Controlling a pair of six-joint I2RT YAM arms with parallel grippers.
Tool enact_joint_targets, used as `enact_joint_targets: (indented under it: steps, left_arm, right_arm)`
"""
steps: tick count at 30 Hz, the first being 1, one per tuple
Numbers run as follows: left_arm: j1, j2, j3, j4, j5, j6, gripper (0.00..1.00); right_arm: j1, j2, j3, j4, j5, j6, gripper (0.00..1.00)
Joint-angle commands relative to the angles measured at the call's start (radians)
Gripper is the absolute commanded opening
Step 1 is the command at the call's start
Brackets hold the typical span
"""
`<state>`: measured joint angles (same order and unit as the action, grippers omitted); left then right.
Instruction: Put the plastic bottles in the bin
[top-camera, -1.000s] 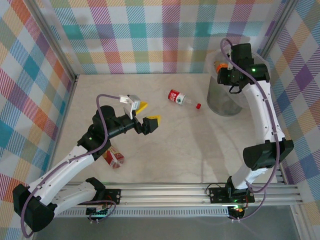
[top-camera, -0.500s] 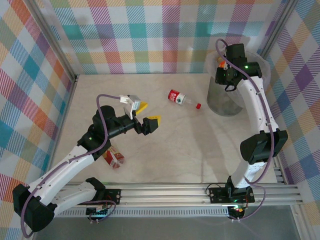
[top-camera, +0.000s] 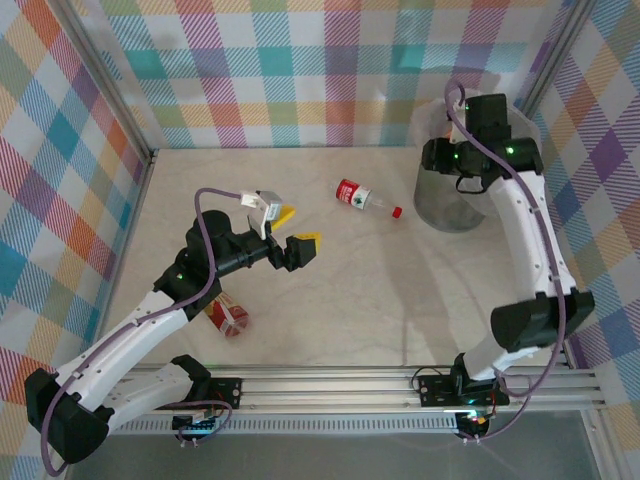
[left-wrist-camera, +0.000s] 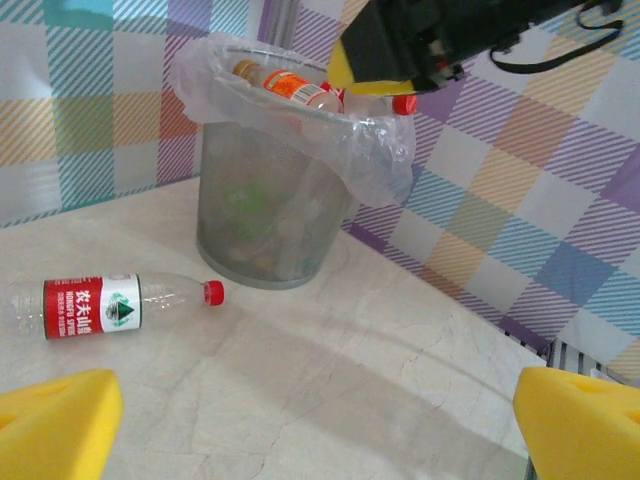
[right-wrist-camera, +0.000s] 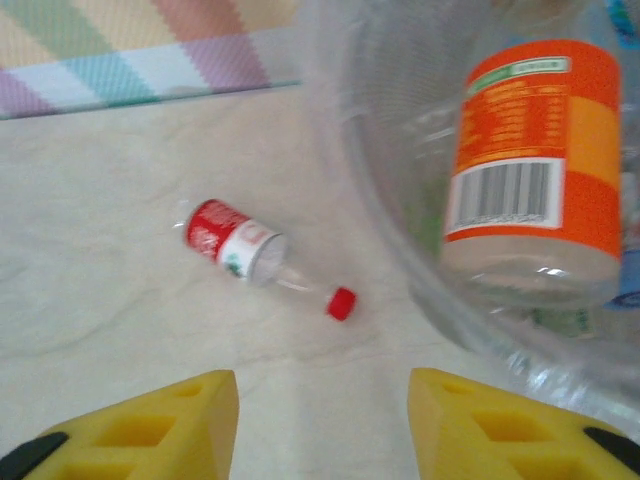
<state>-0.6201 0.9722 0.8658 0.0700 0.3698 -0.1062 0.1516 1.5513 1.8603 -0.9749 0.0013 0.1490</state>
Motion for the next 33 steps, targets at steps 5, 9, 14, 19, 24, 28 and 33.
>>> enact_joint_targets:
  steps: [5,9,14,19,24,28,33]
  left_arm:
    - [-0.01,-0.008,0.109,-0.163,0.056,0.11,1.0]
    - [-0.01,-0.004,0.13,-0.234,0.134,0.199,1.0]
    - [-0.01,-0.002,0.137,-0.26,0.128,0.22,1.0]
    - [-0.01,0.008,0.137,-0.262,0.13,0.223,1.0]
    - [-0.01,0.021,0.137,-0.26,0.124,0.22,1.0]
    - [-0.011,0.028,0.136,-0.26,0.12,0.216,1.0]
    - [-0.013,0.035,0.137,-0.26,0.118,0.215,1.0]
  right_arm:
    - [0.069,-0.124,-0.157,0.07,-0.271,-0.062,0.6]
    - [0.153,-0.128,-0.228,0.095,-0.22,-0.079,0.62]
    - [0.231,-0.077,-0.298,0.159,-0.178,-0.107,0.67]
    - [0.298,0.033,-0.301,0.192,-0.097,-0.15,0.71]
    - [0.316,0.153,-0.294,0.286,0.017,-0.166,0.88]
    - [0.316,0.255,-0.252,0.326,0.083,-0.182,0.95]
    - [0.304,0.397,-0.147,0.322,0.144,-0.207,1.0]
